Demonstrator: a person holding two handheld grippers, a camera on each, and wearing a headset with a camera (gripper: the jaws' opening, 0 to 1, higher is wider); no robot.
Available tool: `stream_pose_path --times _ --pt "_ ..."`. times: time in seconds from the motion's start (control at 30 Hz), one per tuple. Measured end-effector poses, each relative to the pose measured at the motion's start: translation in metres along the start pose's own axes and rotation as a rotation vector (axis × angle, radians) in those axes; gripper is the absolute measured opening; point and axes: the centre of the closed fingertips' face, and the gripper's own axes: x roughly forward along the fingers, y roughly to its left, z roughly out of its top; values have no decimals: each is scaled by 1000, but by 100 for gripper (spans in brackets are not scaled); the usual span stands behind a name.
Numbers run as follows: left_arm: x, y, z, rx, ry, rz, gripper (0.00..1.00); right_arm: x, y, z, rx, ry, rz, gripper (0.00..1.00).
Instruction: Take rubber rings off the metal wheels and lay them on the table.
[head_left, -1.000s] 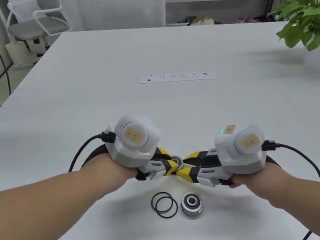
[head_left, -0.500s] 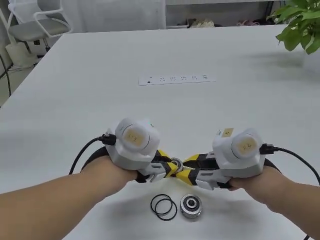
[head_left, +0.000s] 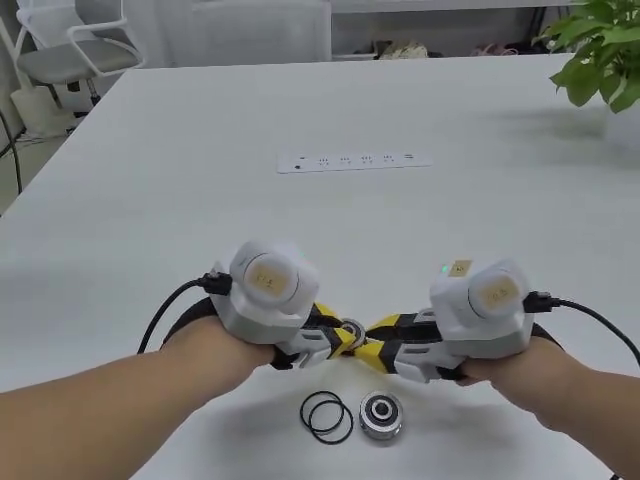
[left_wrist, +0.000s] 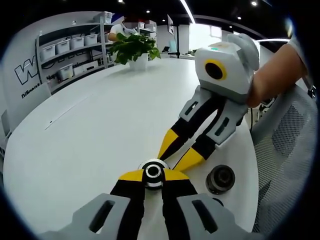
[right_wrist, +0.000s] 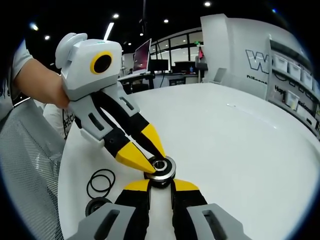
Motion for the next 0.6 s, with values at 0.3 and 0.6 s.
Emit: stream_pose_path --times 0.3,0.6 --pt "0 0 0 -1 -2 2 7 0 1 -3 148 -28 32 11" --pt "0 1 0 -6 -9 6 7 -1 1 -5 148 -32 40 2"
